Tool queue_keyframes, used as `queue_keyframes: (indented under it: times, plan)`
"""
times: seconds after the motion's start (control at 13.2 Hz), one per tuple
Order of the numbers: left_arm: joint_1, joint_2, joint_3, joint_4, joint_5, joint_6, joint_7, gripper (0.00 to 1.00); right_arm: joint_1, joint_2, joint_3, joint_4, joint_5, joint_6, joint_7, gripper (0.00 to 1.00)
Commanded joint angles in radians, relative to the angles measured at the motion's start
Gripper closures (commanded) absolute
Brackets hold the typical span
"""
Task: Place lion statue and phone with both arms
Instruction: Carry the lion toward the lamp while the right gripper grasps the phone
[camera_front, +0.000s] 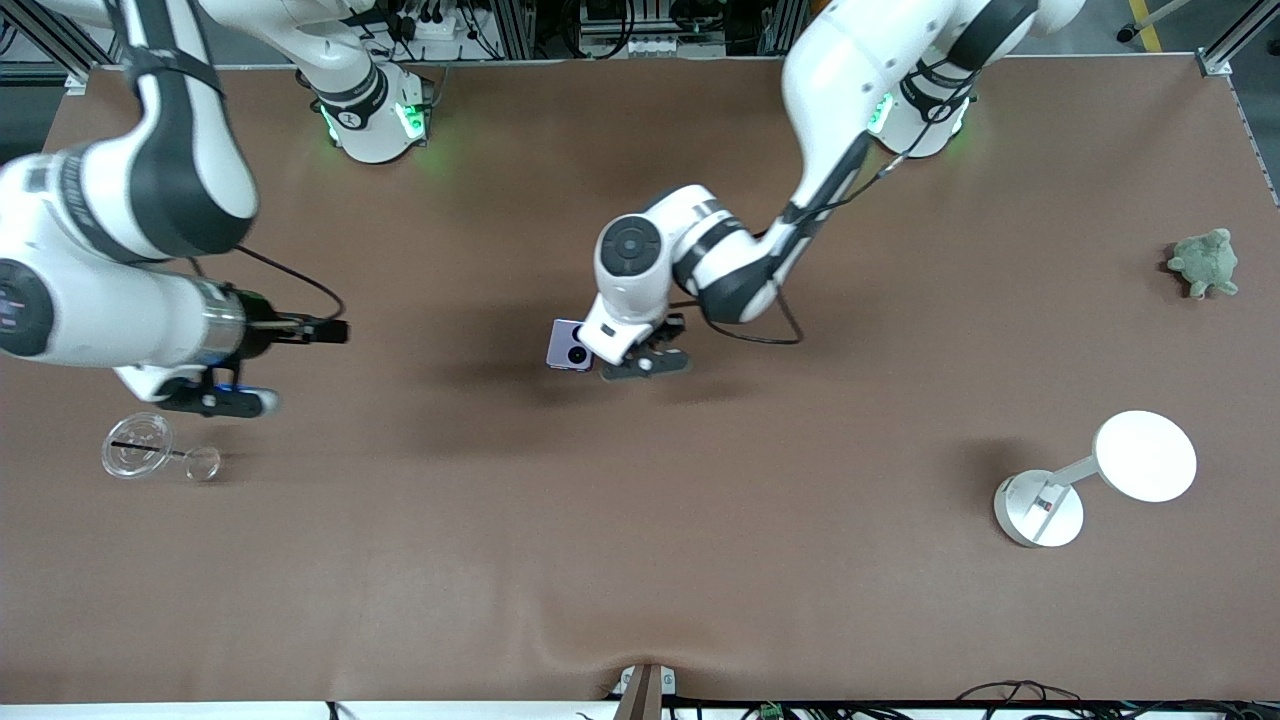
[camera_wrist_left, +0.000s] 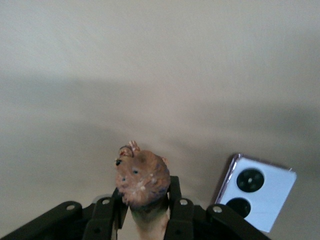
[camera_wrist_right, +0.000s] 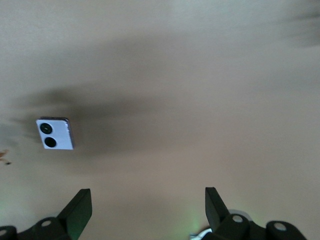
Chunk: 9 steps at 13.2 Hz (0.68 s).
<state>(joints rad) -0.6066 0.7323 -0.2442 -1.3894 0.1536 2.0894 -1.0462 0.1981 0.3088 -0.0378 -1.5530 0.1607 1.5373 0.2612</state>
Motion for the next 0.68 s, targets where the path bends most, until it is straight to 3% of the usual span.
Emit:
queue_keyframes:
  times: [0.0, 0.3, 0.61]
  plan:
    - [0.140, -0.147, -0.007, -0.028, 0.023, -0.075, 0.011, 1.00, 0.096, 0.016, -0.007, -0.044, 0.017, 0.097, 0.131, 0.00]
    - [0.344, -0.177, -0.006, -0.028, 0.043, -0.132, 0.021, 1.00, 0.248, 0.035, -0.007, -0.229, 0.017, 0.431, 0.191, 0.00]
    - [0.490, -0.123, -0.007, -0.026, 0.116, -0.117, 0.176, 1.00, 0.352, 0.104, -0.007, -0.280, 0.019, 0.579, 0.201, 0.00]
